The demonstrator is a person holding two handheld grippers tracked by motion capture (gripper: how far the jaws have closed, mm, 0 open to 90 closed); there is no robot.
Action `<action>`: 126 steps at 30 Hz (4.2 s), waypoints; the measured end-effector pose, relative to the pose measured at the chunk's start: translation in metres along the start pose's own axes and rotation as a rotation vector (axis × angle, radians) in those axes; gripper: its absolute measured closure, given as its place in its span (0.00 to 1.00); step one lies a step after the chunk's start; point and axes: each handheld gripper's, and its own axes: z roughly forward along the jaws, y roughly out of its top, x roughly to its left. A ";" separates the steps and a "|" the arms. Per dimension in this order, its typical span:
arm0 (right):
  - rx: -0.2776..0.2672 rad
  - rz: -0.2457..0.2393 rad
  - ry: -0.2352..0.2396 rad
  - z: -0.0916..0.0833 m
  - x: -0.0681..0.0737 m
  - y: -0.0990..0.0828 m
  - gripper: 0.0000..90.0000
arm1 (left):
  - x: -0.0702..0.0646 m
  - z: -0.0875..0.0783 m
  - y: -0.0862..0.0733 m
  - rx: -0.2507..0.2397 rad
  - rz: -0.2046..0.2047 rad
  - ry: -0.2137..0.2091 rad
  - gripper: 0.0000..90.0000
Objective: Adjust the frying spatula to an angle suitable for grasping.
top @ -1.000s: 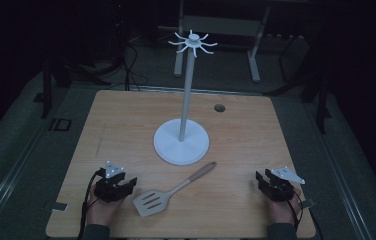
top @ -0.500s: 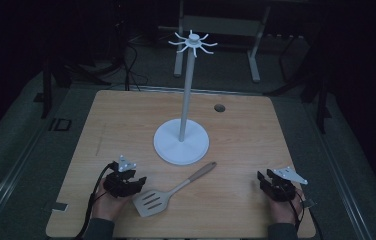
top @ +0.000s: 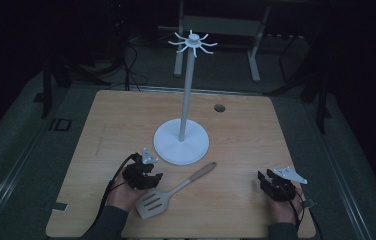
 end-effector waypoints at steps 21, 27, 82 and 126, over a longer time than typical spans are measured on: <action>0.005 0.002 -0.013 0.000 -0.003 0.000 0.65 | -0.025 0.024 0.045 0.111 0.103 -0.063 0.66; 0.008 0.003 -0.017 0.000 -0.003 0.000 0.64 | -0.034 0.032 0.055 0.143 0.146 -0.070 0.68; 0.009 0.001 -0.041 0.000 -0.006 -0.001 0.61 | -0.042 0.072 0.055 0.314 0.142 0.001 0.83; 0.006 0.004 -0.044 -0.001 -0.007 -0.001 0.60 | -0.049 0.053 0.060 0.149 0.124 0.024 0.83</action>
